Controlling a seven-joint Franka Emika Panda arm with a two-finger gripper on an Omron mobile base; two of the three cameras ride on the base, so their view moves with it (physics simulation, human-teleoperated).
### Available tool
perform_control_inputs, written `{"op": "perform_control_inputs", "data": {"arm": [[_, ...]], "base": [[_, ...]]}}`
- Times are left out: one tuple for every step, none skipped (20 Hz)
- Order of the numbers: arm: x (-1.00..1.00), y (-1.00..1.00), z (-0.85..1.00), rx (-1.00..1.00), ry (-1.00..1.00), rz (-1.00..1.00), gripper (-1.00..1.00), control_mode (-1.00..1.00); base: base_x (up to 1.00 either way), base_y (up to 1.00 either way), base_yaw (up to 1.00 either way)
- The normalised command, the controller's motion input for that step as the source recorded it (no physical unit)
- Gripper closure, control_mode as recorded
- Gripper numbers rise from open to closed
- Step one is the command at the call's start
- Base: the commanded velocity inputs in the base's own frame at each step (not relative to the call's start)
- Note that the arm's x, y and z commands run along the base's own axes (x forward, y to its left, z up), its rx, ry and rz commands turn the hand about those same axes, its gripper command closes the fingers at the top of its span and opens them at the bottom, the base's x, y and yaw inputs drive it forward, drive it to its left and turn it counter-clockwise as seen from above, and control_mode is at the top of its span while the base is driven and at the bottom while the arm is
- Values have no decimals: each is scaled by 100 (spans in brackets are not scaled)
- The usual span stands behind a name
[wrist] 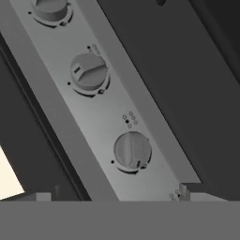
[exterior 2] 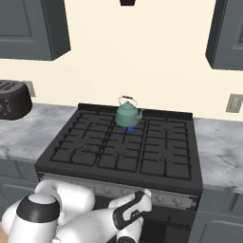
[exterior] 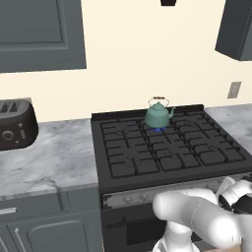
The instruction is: The kettle is done boiling. Turn off the stove, then wait for 300 timesteps before moving the kettle to the dining table.
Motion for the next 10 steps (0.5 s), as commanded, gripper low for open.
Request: {"op": "perform_control_inputs", "data": {"arm": [[22, 0, -12, 3, 0, -1, -100, -100], [23, 0, -12, 3, 0, 0, -100, -100], [24, 0, -13, 3, 0, -1, -100, -100], [24, 0, -13, 2, 0, -1, -100, -100], [18, 0, -16, 3, 0, 0, -100, -100], [11, 0, -14, 4, 0, 0, -100, -100], [12, 0, -18, 3, 0, 0, -100, -100], [18, 0, -18, 2, 0, -1, -100, -100], [14, 0, -18, 2, 0, -1, -100, -100], [11, 0, -18, 2, 0, 0, -100, -100]], "base": [[0, 0, 0], [0, 0, 0], [0, 0, 0], [0, 0, 0], [0, 0, 0], [0, 0, 0], [0, 0, 0], [0, 0, 0], [0, 0, 0], [0, 0, 0]]}}
